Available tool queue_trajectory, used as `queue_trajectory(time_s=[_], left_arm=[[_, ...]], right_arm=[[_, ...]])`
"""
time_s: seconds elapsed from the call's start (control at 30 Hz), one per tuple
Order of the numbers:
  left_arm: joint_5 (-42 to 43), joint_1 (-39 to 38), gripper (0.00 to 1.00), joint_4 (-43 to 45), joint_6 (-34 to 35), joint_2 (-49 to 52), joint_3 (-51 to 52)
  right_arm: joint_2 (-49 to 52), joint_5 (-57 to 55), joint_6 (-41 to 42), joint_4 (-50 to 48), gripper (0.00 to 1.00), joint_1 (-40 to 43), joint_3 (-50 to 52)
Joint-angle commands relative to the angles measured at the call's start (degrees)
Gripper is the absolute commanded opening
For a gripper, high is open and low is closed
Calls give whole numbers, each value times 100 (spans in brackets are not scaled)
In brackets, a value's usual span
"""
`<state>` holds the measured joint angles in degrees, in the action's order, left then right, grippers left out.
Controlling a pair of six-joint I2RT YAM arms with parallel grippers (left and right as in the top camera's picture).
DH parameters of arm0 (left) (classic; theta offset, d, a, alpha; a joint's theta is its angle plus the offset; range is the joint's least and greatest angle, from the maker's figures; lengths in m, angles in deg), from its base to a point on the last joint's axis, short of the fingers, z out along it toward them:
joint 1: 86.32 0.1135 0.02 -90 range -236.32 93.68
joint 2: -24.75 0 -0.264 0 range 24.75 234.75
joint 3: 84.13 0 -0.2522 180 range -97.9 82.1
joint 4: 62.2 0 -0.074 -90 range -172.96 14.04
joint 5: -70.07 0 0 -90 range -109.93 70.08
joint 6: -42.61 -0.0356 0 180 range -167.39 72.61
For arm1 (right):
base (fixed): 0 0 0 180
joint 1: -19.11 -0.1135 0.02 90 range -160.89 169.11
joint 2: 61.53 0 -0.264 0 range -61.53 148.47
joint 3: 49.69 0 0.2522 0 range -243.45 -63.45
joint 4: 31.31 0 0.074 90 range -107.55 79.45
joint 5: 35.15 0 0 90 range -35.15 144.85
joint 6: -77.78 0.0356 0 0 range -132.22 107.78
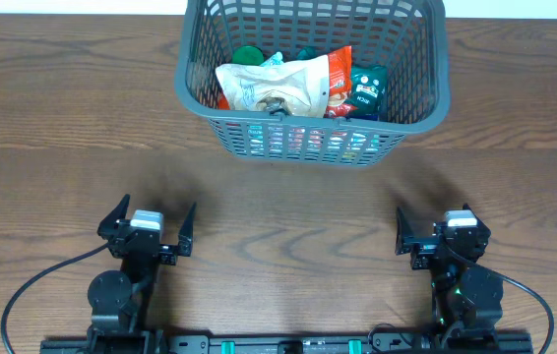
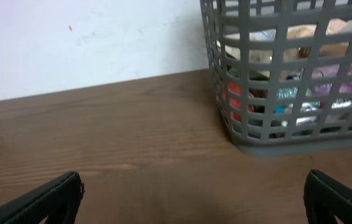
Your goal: Pack container
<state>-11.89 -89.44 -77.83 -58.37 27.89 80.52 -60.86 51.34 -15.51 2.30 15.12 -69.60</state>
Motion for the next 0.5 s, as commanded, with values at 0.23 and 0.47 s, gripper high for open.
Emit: queue_trajectory(time_s=[0.23, 0.47], left_arm=[[181, -24, 99, -125, -118, 341, 136], [181, -24, 99, -125, -118, 461, 136]], right_arm=[[-37, -55, 92, 9, 99, -17, 17], [-37, -55, 94, 9, 99, -17, 17]])
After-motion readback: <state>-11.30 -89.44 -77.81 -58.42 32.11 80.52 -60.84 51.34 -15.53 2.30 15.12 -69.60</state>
